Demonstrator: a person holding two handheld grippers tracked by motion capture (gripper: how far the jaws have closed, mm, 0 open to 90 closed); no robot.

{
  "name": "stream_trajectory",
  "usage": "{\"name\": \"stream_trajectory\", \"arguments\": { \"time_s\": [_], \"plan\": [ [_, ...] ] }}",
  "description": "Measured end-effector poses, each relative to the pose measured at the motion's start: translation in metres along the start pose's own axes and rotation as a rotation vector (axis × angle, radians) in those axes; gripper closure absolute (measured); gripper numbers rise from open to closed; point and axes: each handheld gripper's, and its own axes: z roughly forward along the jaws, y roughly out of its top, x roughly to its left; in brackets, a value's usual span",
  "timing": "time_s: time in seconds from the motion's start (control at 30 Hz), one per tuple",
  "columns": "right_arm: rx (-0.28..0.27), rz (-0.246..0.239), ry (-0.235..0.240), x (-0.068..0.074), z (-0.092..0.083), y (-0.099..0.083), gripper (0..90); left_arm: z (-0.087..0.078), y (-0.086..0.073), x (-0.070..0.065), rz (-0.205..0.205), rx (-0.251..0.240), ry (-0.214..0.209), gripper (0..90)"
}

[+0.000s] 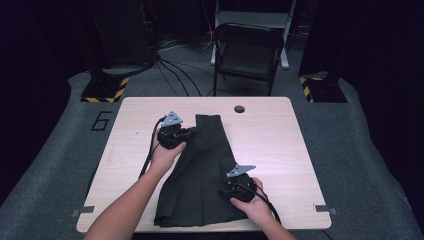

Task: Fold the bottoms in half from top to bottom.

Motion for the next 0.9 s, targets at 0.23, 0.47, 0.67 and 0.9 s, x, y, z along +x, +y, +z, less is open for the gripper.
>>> {"name": "stream_trajectory", "arguments": {
  "time_s": [0.23,0.47,0.67,0.9],
  "plan": [
    [-0.002,0.006,-0.007,-0.002,0.0,-0.001,51.6,-0.003,-0.003,-0.009,0.01,0.001,-0.035,86.7],
    [-0.024,0.003,-0.015,-0.001,0.0,-0.003,51.6,-0.005,-0.004,-0.019,0.029,-0.01,-0.055,86.7],
    [-0.027,0.007,-0.03,0.0,0.001,-0.003,52.8,-0.014,-0.007,-0.024,0.044,-0.013,-0.077,86.7],
    [-0.025,0.031,-0.034,0.0,0.001,-0.003,54.6,-0.025,-0.015,-0.026,0.039,-0.025,-0.099,86.7]
  ]
}}
